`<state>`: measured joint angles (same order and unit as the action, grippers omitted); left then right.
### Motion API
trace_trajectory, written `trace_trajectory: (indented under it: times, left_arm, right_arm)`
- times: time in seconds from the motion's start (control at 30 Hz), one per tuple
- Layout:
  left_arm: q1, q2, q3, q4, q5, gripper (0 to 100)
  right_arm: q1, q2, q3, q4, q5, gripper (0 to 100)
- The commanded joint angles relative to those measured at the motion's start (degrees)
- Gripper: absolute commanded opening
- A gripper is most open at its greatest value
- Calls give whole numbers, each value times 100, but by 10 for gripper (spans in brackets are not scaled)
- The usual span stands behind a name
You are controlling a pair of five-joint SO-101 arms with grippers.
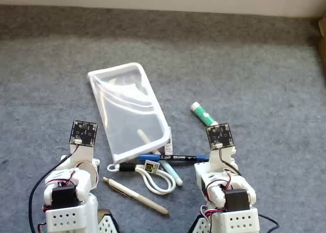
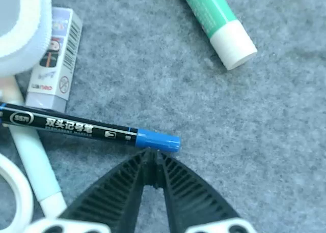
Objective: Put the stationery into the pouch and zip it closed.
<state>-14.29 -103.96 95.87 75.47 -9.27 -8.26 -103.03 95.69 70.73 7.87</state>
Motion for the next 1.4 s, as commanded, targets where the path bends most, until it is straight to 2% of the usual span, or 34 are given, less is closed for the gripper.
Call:
trace_trajectory:
  times: [0.0, 0.73, 1.1, 1.23, 1.37]
  left_arm:
    - [-92, -40, 136, 35, 53, 50]
    - [-40, -40, 136, 35, 35, 50]
    - [-92, -48, -787, 62, 35, 50]
    - [-523, -48, -980, 18, 26, 50]
    - [-1244, -48, -1015, 18, 35, 50]
  right_arm:
    - [57, -75, 804, 31, 18, 4]
    - [31, -75, 804, 31, 18, 4]
    - [154, -75, 365, -92, 18, 4]
    - [435, -75, -233, -321, 53, 5]
    - [435, -75, -760, -444, 897, 5]
